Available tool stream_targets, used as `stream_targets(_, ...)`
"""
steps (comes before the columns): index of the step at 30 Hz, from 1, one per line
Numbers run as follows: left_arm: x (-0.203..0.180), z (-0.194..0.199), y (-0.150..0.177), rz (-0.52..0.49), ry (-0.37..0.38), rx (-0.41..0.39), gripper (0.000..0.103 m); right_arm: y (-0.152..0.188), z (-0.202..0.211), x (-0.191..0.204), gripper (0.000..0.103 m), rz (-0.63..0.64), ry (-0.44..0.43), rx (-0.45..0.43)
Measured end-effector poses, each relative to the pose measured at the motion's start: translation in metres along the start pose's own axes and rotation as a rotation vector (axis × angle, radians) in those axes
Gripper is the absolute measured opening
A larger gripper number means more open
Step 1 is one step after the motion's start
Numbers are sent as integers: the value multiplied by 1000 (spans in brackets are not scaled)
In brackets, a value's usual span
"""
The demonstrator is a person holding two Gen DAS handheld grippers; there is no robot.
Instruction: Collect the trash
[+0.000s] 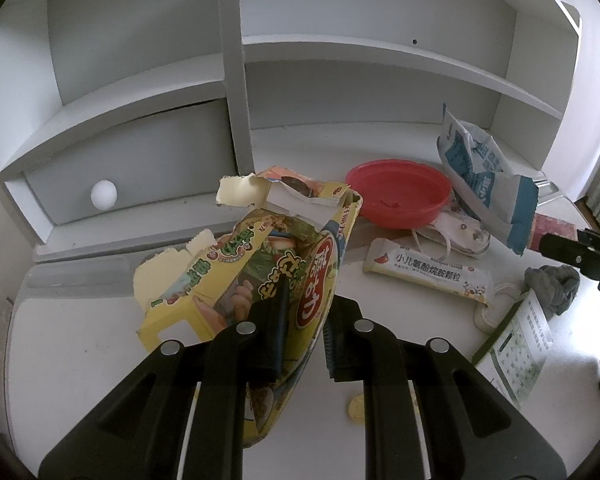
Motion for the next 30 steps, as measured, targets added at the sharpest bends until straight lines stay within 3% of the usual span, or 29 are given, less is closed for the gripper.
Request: stream_targets(30,-4,-4,-4,-28,-7,7,14,4,-9,15,44,23,-55,48)
Point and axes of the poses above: each gripper's, at about its wrist camera, not at the fingertips, and z roughly against the way its jaws point, x to its left, y to its underside, the point moved 3 cm from there along -z, roughly the way its jaws point, and after that the axes turned 7 degrees about -z, right-handed, at the moved point
